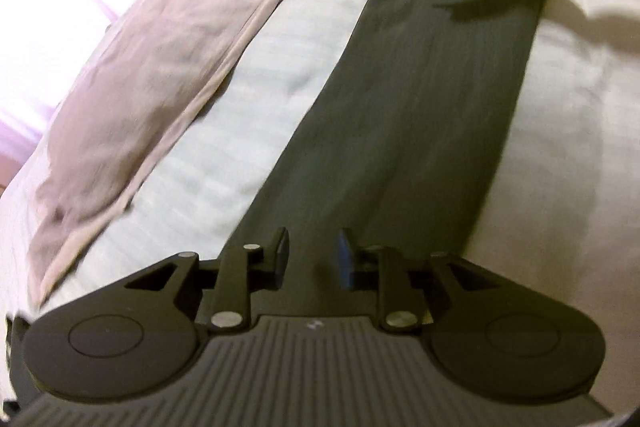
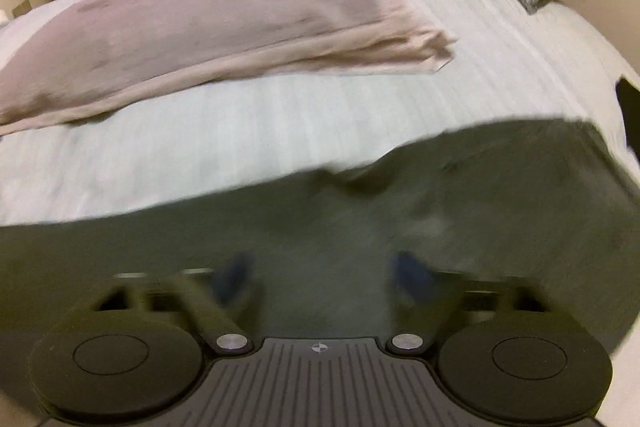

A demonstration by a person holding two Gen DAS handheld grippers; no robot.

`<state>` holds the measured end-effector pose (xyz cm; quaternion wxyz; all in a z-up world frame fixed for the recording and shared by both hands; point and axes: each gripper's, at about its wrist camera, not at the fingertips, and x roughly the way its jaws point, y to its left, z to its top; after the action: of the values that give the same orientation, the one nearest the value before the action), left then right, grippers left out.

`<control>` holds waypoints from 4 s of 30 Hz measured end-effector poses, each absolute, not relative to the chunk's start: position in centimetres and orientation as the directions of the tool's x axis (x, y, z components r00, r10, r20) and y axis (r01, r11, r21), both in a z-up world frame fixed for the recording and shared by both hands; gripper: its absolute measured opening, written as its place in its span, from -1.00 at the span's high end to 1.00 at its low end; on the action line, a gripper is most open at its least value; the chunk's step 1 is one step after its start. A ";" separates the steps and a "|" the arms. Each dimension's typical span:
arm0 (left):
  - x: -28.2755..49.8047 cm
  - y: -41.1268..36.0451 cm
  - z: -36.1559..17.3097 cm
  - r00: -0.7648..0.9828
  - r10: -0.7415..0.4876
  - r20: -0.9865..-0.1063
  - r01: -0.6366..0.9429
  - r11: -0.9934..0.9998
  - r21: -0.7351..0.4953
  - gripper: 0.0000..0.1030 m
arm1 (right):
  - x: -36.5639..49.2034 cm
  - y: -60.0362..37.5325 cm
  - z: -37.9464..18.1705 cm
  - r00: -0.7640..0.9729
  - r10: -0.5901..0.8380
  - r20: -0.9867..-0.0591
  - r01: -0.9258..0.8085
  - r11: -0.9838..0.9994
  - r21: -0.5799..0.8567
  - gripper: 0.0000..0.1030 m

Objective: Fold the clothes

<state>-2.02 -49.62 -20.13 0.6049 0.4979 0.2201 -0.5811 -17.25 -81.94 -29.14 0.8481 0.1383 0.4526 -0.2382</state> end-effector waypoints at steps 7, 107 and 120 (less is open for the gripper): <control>-8.2 -57.6 -21.6 0.209 -0.440 -0.874 0.930 -0.188 0.316 0.49 | -13.4 -89.2 -33.2 0.502 -0.175 -0.847 0.316 0.949 -0.009 0.05; 1.9 -31.9 -17.9 0.405 -0.421 -0.812 0.911 0.106 0.400 0.13 | -16.6 -50.4 -15.9 0.865 -0.052 -0.499 0.122 0.986 0.110 0.94; -8.8 -51.0 -15.8 0.238 -0.564 -0.791 0.880 -0.219 0.421 0.10 | -36.1 -82.5 -30.6 0.686 -0.234 -0.689 0.724 0.319 0.612 0.49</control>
<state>-8.80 -51.03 -15.78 0.6049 0.5031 0.1574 -0.5969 -36.06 -82.53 -30.57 0.7735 0.4945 0.2476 -0.3098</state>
